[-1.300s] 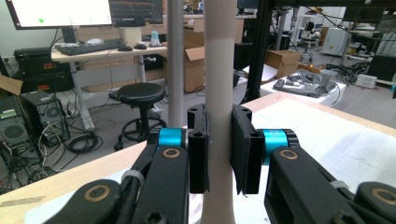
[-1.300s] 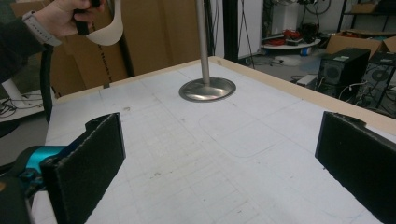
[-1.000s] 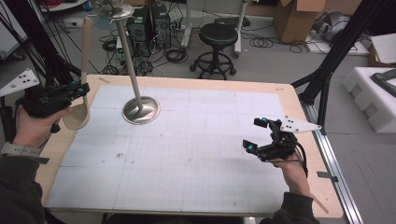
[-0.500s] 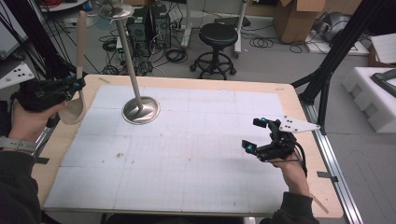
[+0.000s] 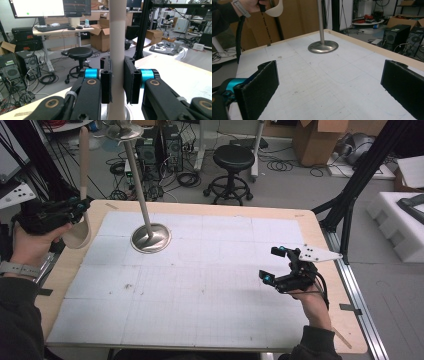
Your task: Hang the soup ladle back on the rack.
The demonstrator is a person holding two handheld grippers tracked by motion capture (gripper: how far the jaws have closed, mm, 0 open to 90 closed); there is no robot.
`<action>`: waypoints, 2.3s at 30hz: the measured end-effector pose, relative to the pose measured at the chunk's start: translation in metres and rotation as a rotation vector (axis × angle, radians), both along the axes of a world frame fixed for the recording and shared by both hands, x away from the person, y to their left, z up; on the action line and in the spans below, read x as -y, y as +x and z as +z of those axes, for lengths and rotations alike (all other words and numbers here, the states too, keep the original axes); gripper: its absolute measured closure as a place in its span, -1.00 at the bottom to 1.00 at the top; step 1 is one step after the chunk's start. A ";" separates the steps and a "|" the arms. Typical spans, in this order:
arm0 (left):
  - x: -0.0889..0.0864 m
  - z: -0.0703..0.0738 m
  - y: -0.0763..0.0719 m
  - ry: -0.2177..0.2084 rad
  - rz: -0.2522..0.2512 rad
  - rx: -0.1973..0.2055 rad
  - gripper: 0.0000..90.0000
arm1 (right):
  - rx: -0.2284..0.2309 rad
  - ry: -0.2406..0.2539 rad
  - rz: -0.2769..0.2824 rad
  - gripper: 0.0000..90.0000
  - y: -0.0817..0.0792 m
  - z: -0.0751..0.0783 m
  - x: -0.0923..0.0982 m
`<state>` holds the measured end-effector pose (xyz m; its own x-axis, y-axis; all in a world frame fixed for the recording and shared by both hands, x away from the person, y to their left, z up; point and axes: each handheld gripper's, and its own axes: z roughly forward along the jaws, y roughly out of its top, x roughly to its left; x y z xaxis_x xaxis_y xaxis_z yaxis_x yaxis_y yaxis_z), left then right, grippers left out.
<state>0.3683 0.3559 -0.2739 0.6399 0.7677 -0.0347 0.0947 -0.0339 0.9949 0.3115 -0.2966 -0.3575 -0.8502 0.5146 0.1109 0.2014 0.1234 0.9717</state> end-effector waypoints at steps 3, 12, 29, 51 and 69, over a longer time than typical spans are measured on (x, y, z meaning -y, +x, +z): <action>0.000 -0.002 0.003 0.002 0.005 -0.008 0.73 | -0.005 0.002 -0.003 -0.99 0.000 0.000 0.001; -0.001 -0.004 0.009 -0.023 0.006 -0.021 0.73 | -0.003 0.000 -0.004 -0.99 0.001 -0.001 0.002; 0.004 -0.007 0.013 -0.027 -0.012 -0.031 0.73 | -0.001 0.008 -0.004 -0.99 0.000 0.000 0.004; 0.013 -0.011 0.016 -0.029 -0.058 -0.053 0.73 | 0.003 0.011 -0.005 -0.99 -0.001 0.000 0.005; 0.027 -0.018 0.024 -0.010 -0.055 -0.073 0.73 | 0.004 0.013 -0.004 -0.99 -0.001 0.001 0.006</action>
<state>0.3920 0.3288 -0.2914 0.6766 0.7308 -0.0908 0.1657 -0.0309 0.9857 0.3102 -0.3021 -0.3569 -0.8486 0.5168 0.1137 0.1976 0.1103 0.9741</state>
